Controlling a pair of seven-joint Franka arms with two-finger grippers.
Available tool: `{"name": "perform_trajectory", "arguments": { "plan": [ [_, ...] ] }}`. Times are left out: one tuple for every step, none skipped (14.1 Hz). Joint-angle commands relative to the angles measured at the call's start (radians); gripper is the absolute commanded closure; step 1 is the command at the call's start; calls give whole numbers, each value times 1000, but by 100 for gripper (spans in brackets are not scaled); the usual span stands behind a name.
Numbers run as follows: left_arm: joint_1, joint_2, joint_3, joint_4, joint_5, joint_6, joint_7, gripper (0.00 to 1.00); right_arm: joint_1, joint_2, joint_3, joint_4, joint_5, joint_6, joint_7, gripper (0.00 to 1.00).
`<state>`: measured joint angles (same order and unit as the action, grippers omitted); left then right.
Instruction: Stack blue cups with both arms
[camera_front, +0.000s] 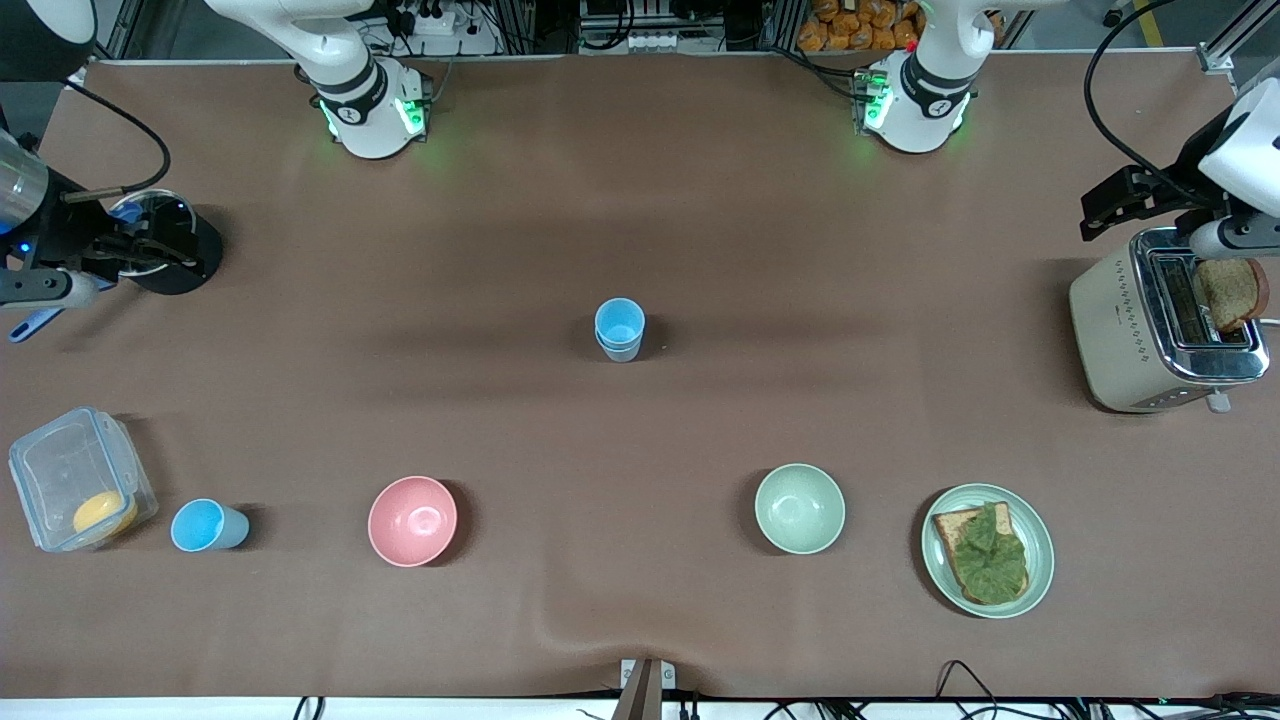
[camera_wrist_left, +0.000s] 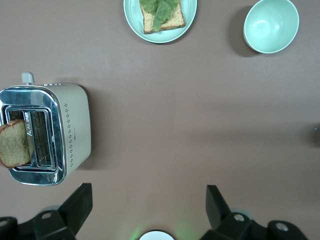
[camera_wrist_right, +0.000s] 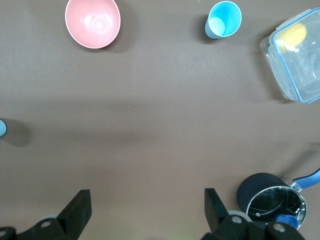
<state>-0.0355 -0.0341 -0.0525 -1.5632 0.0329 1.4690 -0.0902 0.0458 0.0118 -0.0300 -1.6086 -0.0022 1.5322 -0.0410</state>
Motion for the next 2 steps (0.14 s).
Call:
{"name": "perform_trajectory", "arguments": {
  "plan": [
    [8, -1, -7, 15, -11, -21, 33, 0, 8, -4, -1, 9, -1, -15, 15, 0],
    [6, -1, -7, 14, -11, -21, 33, 0, 9, -4, -1, 10, -1, -15, 15, 0]
  ]
}}
